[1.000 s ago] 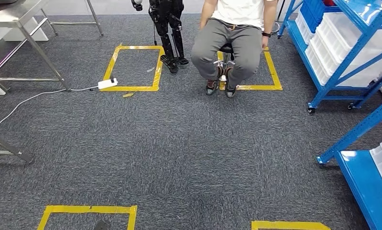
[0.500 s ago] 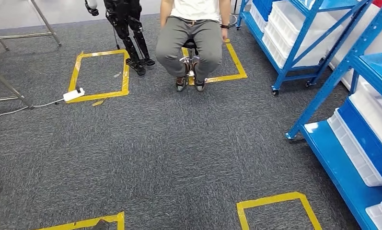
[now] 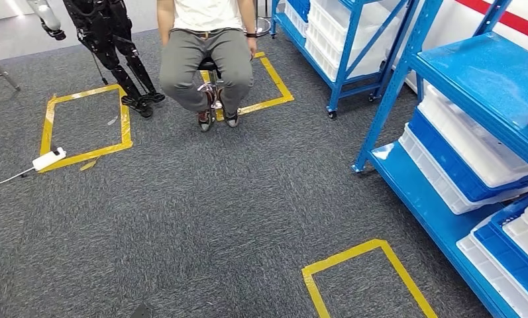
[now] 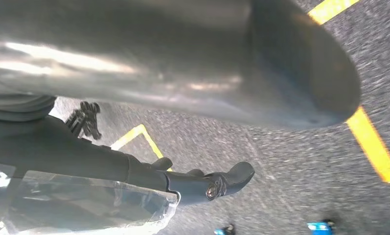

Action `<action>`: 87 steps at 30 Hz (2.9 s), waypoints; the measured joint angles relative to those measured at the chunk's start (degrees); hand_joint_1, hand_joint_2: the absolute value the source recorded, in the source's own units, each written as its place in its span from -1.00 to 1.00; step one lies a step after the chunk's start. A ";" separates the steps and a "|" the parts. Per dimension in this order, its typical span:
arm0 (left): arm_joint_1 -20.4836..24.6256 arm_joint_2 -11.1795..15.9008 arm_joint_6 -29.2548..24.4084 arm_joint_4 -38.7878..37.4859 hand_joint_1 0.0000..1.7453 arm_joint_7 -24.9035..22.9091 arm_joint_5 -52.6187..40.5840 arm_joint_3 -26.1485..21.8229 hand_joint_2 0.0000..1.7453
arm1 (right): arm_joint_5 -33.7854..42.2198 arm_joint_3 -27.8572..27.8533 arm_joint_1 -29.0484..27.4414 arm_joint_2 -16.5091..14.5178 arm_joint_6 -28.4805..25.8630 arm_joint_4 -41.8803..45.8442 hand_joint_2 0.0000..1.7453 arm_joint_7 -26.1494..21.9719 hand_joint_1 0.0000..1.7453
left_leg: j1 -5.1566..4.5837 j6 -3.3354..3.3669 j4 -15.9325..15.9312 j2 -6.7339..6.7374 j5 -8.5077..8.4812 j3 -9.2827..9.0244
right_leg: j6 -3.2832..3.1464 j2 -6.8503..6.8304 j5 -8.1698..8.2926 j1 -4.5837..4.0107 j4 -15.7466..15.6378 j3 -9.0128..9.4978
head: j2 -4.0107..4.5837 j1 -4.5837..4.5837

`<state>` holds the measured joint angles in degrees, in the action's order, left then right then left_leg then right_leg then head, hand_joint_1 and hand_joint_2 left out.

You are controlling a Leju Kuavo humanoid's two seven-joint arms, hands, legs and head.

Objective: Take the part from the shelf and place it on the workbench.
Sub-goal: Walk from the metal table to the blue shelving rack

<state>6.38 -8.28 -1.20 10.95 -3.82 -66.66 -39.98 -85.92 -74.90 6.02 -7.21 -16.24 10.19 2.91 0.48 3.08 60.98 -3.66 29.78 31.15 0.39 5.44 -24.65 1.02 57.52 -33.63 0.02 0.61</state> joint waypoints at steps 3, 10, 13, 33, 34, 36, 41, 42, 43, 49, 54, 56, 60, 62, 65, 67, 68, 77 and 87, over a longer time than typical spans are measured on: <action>0.13 0.03 0.01 0.00 -1.00 -0.20 -0.08 0.00 -1.00 | -0.08 0.09 -0.11 -0.09 0.00 0.00 -1.00 0.06 -1.00 | -0.50 0.44 -3.43 -0.36 -1.00 -1.50 | 0.99 1.83 0.66 -0.10 -0.19 -0.67 | 0.00 -0.01; -0.10 -0.24 0.10 -0.01 -1.00 -0.38 -0.38 0.00 -1.00 | 0.19 0.13 -0.08 0.04 0.00 0.00 -1.00 0.28 -1.00 | -0.53 1.03 -5.37 5.46 -3.09 -1.09 | 0.75 -4.50 -6.67 -0.27 15.49 -8.61 | 0.00 -0.75; -0.14 -0.38 0.15 -0.02 -1.00 -0.44 -0.41 0.00 -1.00 | 0.36 0.11 -0.30 0.16 -0.01 0.00 -1.00 0.32 -1.00 | -0.41 0.67 -5.27 7.96 -3.06 -1.03 | 2.57 -5.76 -5.15 0.30 11.11 -4.87 | 0.00 -0.86; -0.31 -0.43 -0.05 -0.24 -1.00 -0.72 -0.31 -0.01 -1.00 | 0.01 0.54 -0.03 0.07 0.18 0.00 -1.00 0.11 -1.00 | -0.03 -0.95 -3.90 -0.73 -1.43 -1.57 | 0.77 1.31 0.45 0.31 -0.55 0.18 | 0.00 -0.09; -0.28 -0.46 -0.07 -0.24 -1.00 -0.74 -0.30 -0.01 -1.00 | 0.00 0.55 -0.14 0.09 0.21 0.00 -1.00 0.04 -1.00 | -0.15 -0.68 -4.19 -0.04 -1.75 -1.58 | 1.21 1.79 0.74 0.34 -0.76 -0.21 | 0.00 -0.06; -0.20 -0.55 -0.11 -0.24 -1.00 -0.68 -0.29 -0.02 -1.00 | 0.01 0.56 -0.34 0.11 0.25 -0.01 -1.00 -0.19 -1.00 | -0.11 -0.02 -5.26 1.41 -2.72 -1.70 | 1.49 0.19 0.39 0.11 0.10 -1.18 | 0.00 -0.21; -0.59 -0.60 -0.17 -0.27 -1.00 -0.41 -0.30 -0.05 -1.00 | 0.40 0.62 -0.16 0.26 0.28 0.00 -1.00 -0.63 -1.00 | -0.30 0.47 -6.01 5.82 -3.58 -1.14 | 0.86 -4.71 -6.74 0.15 15.12 -7.58 | 0.00 -0.76; -0.59 -0.62 -0.17 -0.28 -1.00 -0.38 -0.31 -0.05 -1.00 | 0.50 0.61 -0.24 0.31 0.28 0.00 -1.00 -0.65 -1.00 | -0.30 0.39 -5.98 6.67 -3.62 -1.05 | 1.39 -4.91 -6.62 0.23 15.04 -6.99 | 0.00 -0.81; -0.57 -0.66 -0.17 -0.28 -1.00 -0.35 -0.33 -0.04 -1.00 | 0.55 0.60 -0.30 0.39 0.28 0.00 -1.00 -0.66 -1.00 | -0.25 0.27 -5.95 7.47 -3.64 -1.04 | 2.05 -5.35 -5.67 0.36 12.33 -5.05 | 0.00 -0.84; -0.14 -0.67 -0.17 -0.28 -1.00 -0.26 -0.42 -0.03 -1.00 | 0.57 0.61 -0.29 0.60 0.32 0.00 -1.00 -0.72 -1.00 | -0.63 -1.43 -5.21 11.02 -3.16 -1.32 | 1.68 -8.50 -1.98 0.35 -1.21 2.63 | 0.00 -0.61; 0.09 -0.74 -0.17 -0.29 -1.00 -0.43 -0.51 -0.02 -1.00 | 0.62 0.63 -0.18 0.55 0.44 0.00 -1.00 -0.72 -1.00 | 0.38 -2.84 4.60 5.11 3.71 2.54 | -0.06 -5.44 -1.16 0.82 -1.37 2.33 | 0.00 -0.20; -0.07 -0.72 -0.16 -0.30 -1.00 -0.54 -0.58 -0.02 -1.00 | 0.62 0.64 -0.14 0.56 0.52 0.00 -1.00 -0.69 -1.00 | 0.43 -2.90 11.02 3.94 6.08 5.43 | -0.36 -4.20 -0.94 0.56 -1.31 2.06 | 0.00 -0.18; 0.06 -0.67 -0.10 -0.30 -1.00 -0.29 -1.01 -0.01 -1.00 | -0.03 0.91 -0.33 0.48 0.63 0.00 -1.00 -0.63 -1.00 | 0.41 -1.97 1.76 3.10 -0.29 1.15 | -0.32 -2.36 -0.76 0.28 -1.24 2.14 | 0.00 -0.19; 0.35 -0.64 -0.05 -0.30 -1.00 0.30 -1.08 -0.01 -1.00 | -0.15 1.05 -0.31 0.40 0.63 0.00 -1.00 -0.60 -1.00 | 0.18 -1.51 -3.69 2.34 -2.21 -1.30 | 0.04 -1.96 -0.56 0.03 -1.17 1.95 | 0.00 -0.21; 0.64 -0.62 -0.13 -0.28 -1.00 1.95 -1.07 -0.02 -1.00 | -0.04 1.13 -0.36 0.34 0.56 -0.01 -1.00 -0.54 -1.00 | -0.07 -0.82 -4.80 2.44 -2.73 -1.26 | 0.93 -1.89 -0.11 -0.06 -1.33 1.36 | 0.00 -0.23; 0.78 -0.63 -0.25 -0.28 -1.00 3.17 -1.02 -0.03 -1.00 | 0.19 1.23 -0.34 0.27 0.49 -0.01 -1.00 -0.52 -1.00 | 0.06 -0.07 -5.57 2.96 -3.52 -1.20 | 1.02 -2.96 -1.34 -0.21 0.66 0.11 | 0.00 -0.37; 0.82 -0.64 -0.37 -0.28 -1.00 3.32 -1.02 -0.04 -1.00 | 0.31 1.31 -0.27 0.27 0.48 -0.01 -1.00 -0.52 -1.00 | 0.11 0.21 -5.85 3.31 -3.83 -1.10 | 0.76 -3.69 -2.87 -0.23 3.40 -1.24 | 0.00 -0.50; 0.82 -0.70 -1.43 -0.30 -1.00 1.95 -1.74 -0.03 -1.00 | 0.52 1.73 -0.23 0.39 0.43 -0.01 -1.00 -0.28 -1.00 | -0.55 -0.26 -5.29 5.21 -4.10 -0.19 | 2.23 -5.59 -2.78 0.36 -1.04 3.61 | 0.00 -0.86; 0.84 -0.76 -2.54 -0.31 -1.00 2.23 -1.80 -0.04 -1.00 | 0.64 1.97 -0.17 0.28 0.33 -0.02 -1.00 -0.17 -1.00 | -0.14 0.00 -5.09 5.08 -4.59 0.24 | 1.30 -5.48 -2.25 -0.38 -1.95 3.95 | 0.00 -0.77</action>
<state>7.22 -9.04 -3.74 10.64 -1.60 -68.46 -40.01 -85.28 -72.94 5.84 -6.93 -15.91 10.16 2.73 0.34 3.08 55.89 1.42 25.19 31.39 1.69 -0.04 -26.90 0.64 55.57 -29.68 0.02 -0.16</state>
